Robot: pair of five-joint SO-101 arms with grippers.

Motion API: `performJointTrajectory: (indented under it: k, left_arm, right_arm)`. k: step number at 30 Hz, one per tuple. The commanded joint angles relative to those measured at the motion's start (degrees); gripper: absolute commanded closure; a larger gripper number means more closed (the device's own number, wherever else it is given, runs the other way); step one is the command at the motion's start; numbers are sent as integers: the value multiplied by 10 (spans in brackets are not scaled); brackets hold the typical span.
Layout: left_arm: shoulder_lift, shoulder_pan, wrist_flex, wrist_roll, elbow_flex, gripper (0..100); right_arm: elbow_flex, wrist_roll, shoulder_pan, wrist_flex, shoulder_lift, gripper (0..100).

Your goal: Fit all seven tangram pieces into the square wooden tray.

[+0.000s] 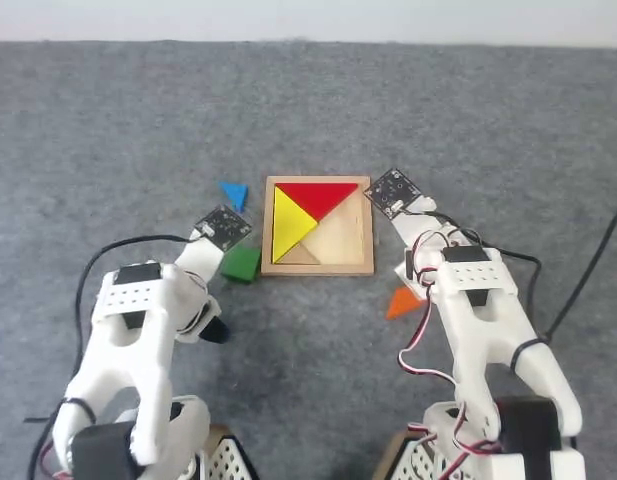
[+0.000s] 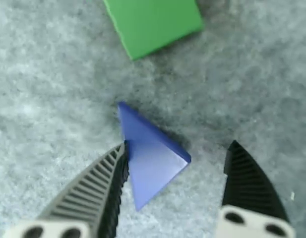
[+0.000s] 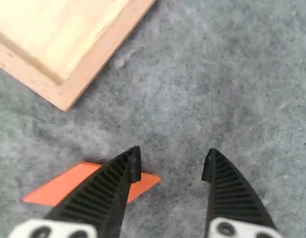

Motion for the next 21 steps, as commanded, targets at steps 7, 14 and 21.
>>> performJointTrajectory:
  k: [7, 14, 21]
  left_arm:
    - [-18, 4, 49, 22, -1, 703]
    - [76, 11, 63, 69, -60, 712]
    - [189, 9, 98, 37, -158, 744]
  right_arm:
    - [-2, -5, 6, -6, -5, 783]
    - [-2, -5, 7, -6, -6, 783]
    - [-2, -6, 8, -6, -6, 783]
